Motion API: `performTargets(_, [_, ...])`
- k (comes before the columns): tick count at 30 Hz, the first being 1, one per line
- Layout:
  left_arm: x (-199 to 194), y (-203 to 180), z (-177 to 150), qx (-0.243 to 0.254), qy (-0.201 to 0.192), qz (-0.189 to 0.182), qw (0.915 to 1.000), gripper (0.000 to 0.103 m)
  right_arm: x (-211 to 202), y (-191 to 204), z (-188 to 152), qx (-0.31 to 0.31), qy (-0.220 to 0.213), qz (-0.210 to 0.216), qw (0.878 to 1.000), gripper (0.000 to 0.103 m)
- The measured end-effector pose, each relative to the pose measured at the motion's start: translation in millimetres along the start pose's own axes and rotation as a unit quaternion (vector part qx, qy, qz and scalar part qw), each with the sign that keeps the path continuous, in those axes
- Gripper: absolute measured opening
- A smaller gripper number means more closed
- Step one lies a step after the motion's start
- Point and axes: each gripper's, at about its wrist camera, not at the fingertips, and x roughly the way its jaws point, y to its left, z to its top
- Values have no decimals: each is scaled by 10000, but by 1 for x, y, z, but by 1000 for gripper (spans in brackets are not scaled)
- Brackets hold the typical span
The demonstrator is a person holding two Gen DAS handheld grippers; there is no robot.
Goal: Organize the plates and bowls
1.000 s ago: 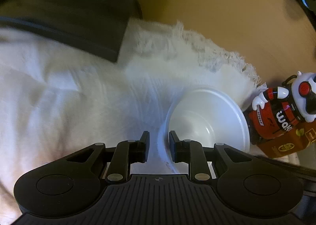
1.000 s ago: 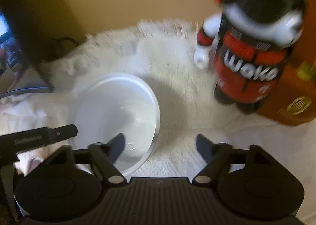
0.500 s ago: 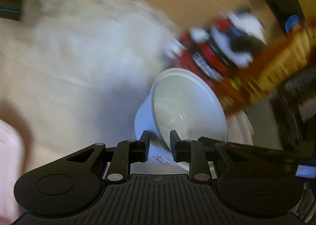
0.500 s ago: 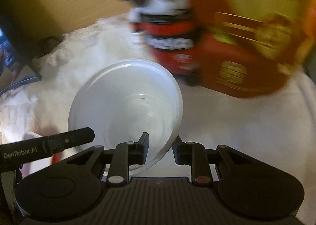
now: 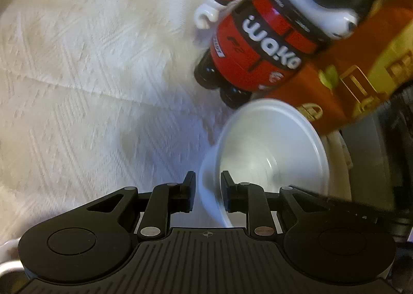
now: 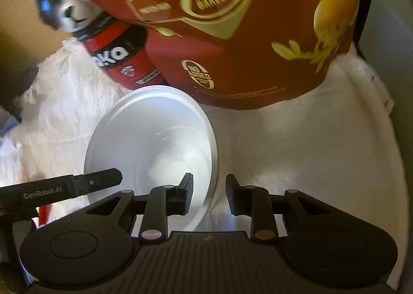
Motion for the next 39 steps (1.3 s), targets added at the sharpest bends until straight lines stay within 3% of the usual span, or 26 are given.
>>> performTargets(6, [22,-5,1,29,188,75,9998,25,25,-8,2,154,464,226,9985,31])
performTargets(11, [17,-6,6,64,72,-90,9999,24,-3,4,3,-93,-33,162,9998,32])
performTargets(19, [-81,-48,8,455,-447,-266,9976,24,-115,34,-12,-381,-966,466,9935,32])
performTargets(24, [-136,-76,-19,1078,-675,-209,9917,24,-159,38,-45,-514,-1006,669,9913,32])
performTargets(33, [-127,-65,-78,1314,78,3,9913,28,-151,32,-99,-633,-500,513,9954,33])
performTargets(39, [-97,-50,-86,1265,511,4,9907,27,-118,17,-113,-364,-27,396,9985,33])
